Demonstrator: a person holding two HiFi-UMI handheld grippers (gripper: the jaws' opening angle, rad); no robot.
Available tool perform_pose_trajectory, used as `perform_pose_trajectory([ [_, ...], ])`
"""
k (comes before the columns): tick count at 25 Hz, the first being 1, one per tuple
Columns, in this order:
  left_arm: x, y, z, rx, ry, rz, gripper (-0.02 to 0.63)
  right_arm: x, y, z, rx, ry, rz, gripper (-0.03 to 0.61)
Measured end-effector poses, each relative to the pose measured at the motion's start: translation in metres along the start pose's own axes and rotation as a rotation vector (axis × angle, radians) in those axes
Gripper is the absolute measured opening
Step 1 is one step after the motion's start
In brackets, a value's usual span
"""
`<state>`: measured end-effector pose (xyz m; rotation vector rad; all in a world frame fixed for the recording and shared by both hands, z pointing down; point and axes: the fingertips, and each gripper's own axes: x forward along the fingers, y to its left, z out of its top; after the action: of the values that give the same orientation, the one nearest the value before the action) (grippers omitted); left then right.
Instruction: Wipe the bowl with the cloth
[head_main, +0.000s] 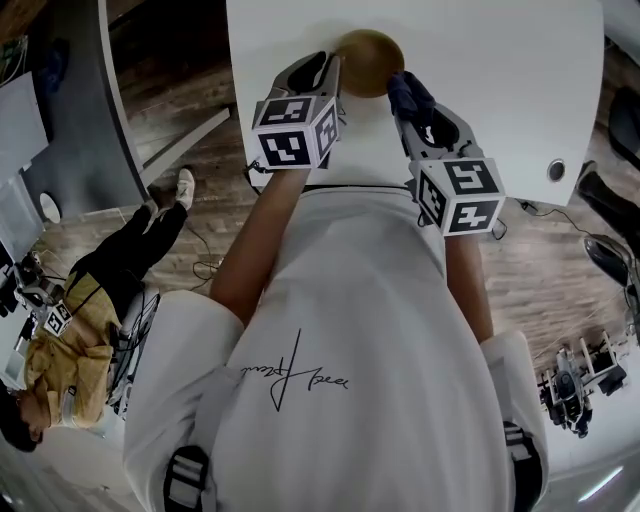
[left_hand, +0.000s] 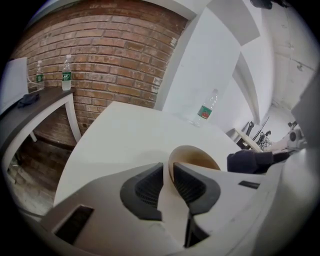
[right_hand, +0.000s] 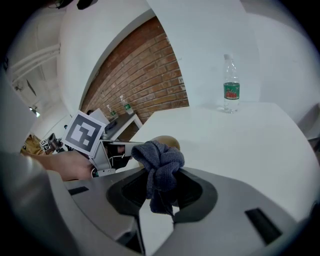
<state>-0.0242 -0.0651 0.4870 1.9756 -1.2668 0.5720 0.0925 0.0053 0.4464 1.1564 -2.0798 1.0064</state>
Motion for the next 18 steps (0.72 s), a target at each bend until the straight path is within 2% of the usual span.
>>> perform_pose_trajectory([
  [5,0.006,-0.005,-0.002,0.035,0.02,0.002,0.064,0.002,-0.002,-0.004,0.0,0.014,0.007,0.11],
  [8,0.011,-0.006,-0.003,0.032,0.03,-0.007,0.063,0.005,-0.003,-0.004,0.002,0.018,0.005,0.11],
  [10,0.012,-0.007,-0.004,0.028,0.034,-0.018,0.02,0.006,-0.003,-0.005,0.0,0.022,0.004,0.11],
  [18,0.011,-0.009,-0.001,0.005,0.047,-0.053,0.011,0.007,-0.001,-0.008,-0.002,0.038,0.007,0.11],
])
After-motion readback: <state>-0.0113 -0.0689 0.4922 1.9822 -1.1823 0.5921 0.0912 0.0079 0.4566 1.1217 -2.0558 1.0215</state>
